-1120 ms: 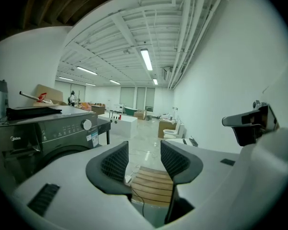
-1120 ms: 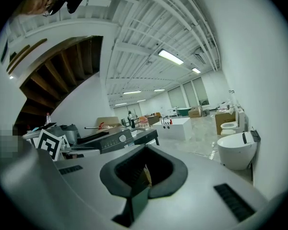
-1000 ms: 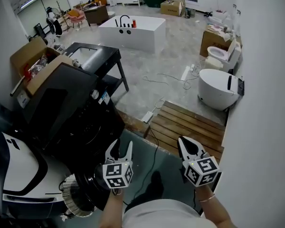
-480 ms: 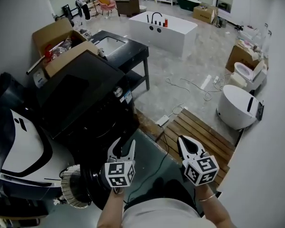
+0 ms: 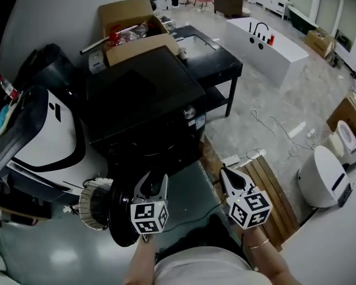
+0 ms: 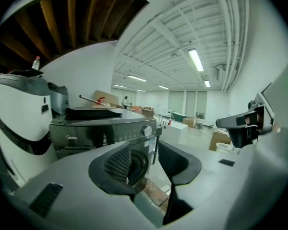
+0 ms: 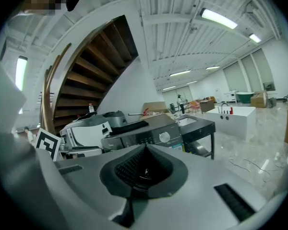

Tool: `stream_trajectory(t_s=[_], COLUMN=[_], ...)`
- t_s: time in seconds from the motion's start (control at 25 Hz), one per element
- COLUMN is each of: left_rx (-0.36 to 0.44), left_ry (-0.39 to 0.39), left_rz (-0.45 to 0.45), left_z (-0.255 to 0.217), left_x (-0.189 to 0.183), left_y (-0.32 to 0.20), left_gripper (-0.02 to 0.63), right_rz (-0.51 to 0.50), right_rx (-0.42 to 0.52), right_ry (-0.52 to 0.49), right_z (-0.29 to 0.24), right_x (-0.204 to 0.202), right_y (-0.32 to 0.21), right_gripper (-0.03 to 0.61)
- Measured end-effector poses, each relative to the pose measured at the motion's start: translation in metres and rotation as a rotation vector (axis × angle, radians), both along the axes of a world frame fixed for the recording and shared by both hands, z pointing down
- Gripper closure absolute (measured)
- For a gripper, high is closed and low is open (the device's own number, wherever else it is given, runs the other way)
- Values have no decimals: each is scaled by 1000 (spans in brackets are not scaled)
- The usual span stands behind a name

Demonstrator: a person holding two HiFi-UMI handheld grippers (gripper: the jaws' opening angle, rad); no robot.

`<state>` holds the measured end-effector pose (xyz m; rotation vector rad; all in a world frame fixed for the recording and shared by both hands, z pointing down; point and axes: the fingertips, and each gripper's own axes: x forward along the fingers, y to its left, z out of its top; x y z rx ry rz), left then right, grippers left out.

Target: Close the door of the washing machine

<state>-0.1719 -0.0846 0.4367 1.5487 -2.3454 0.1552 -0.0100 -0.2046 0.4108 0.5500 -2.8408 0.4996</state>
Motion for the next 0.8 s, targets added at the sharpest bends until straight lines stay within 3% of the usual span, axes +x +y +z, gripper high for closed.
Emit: stream_trajectory(t_s=[0.4, 0.8], left_rx=[-7, -88], left_ry=[6, 78], left_rz=[-490, -888], left_z=[3, 47], left_x=[-35, -33], left_y=[109, 288], left_gripper=[402, 394], right_rz=[-493, -885], right_rx=[20, -39], right_ry=[18, 94], right_z=[-3, 44], right_x=[-103, -168], right_y=[40, 191], right_gripper=[571, 571])
